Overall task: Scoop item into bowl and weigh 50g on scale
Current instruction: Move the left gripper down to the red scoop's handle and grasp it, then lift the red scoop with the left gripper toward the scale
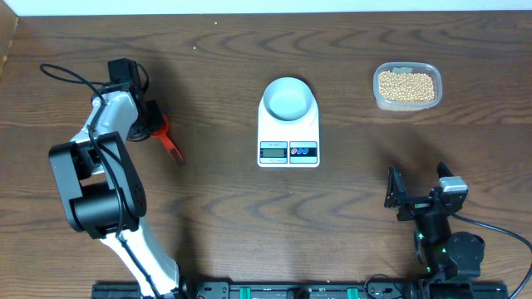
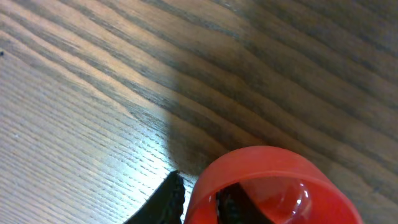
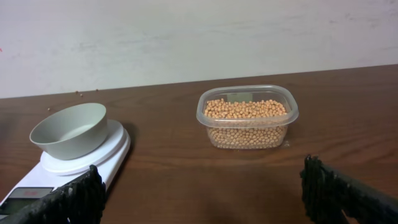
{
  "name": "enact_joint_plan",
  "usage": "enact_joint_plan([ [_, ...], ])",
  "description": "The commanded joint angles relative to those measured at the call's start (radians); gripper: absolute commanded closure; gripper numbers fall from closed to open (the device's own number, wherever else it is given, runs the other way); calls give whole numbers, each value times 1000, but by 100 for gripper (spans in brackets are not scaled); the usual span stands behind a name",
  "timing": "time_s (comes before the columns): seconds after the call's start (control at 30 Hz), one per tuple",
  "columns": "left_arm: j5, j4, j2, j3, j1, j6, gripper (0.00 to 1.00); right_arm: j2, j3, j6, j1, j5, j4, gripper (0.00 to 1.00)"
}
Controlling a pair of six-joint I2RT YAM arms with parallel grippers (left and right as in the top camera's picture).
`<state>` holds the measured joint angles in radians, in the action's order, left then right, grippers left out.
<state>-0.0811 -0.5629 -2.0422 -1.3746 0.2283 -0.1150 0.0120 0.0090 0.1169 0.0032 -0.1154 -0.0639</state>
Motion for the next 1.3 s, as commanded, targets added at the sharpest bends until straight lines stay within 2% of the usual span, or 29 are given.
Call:
enact_joint_plan([
  [0.0, -2, 4, -23, 12, 2, 5, 92, -6, -3, -14, 7, 2, -3, 1],
  [0.17, -2, 4, -21, 11, 2, -4, 93, -6, -3, -14, 7, 2, -3, 1],
  [0.37, 3, -15, 47, 0, 2, -94, 93, -6, -3, -14, 7, 2, -3, 1],
  [0.53, 49, -44, 190, 0, 2, -151, 93, -6, -3, -14, 7, 2, -3, 1],
  [0.7, 72, -126, 365, 0, 2, -286, 93, -6, -3, -14, 7, 2, -3, 1],
  [0.93, 209, -245, 513, 0, -20, -328, 93, -6, -3, -14, 7, 2, -3, 1],
  [1.13, 231, -366, 527, 8, -89, -528, 93, -6, -3, -14, 7, 2, -3, 1],
  [1.27, 232, -396, 527, 16, -147, -597, 93, -6, -3, -14, 7, 2, -3, 1],
])
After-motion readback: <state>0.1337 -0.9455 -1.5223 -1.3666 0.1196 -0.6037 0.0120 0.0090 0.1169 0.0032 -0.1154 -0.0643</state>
